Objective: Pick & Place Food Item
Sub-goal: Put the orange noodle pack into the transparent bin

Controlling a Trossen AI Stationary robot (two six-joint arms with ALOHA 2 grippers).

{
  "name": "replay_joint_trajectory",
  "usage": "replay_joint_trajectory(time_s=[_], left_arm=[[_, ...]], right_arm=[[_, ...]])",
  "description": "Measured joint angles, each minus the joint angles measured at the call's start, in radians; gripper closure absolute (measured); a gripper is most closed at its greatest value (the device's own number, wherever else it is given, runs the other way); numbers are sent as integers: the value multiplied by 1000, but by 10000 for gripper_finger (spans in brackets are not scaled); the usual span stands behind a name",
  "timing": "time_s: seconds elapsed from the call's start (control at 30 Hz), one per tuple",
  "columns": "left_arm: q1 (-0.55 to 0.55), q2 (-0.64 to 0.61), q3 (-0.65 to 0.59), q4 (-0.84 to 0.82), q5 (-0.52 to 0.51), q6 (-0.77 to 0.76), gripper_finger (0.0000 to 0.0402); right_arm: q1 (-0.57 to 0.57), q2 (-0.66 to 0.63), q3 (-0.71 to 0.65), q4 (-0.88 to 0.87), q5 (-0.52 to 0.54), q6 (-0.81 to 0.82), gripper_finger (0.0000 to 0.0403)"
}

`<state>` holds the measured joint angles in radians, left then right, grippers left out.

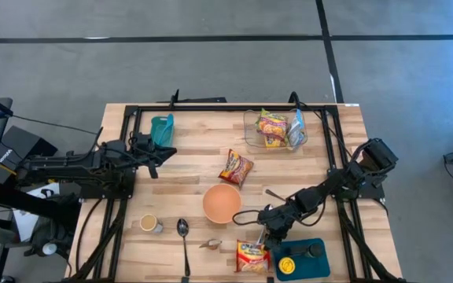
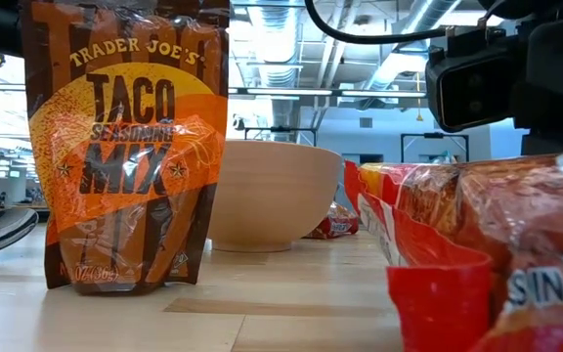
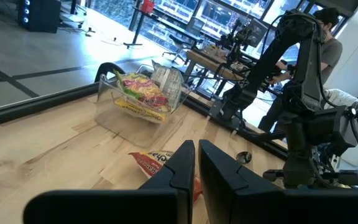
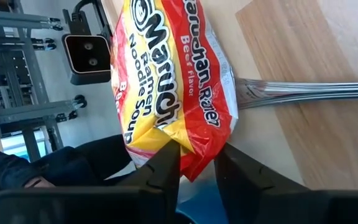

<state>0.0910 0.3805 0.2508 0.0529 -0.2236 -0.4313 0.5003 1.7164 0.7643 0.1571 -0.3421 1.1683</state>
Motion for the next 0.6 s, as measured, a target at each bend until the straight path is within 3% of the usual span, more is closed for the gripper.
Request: replay_joint_trajectory(time_s=[0.33,0.6], left_arm=[[0,0,0,0,0,0,385],[0,0,0,0,0,0,385]], right_arm=[[0,0,0,4,2,-17,346],[0,-1,0,8,3,-24,396]])
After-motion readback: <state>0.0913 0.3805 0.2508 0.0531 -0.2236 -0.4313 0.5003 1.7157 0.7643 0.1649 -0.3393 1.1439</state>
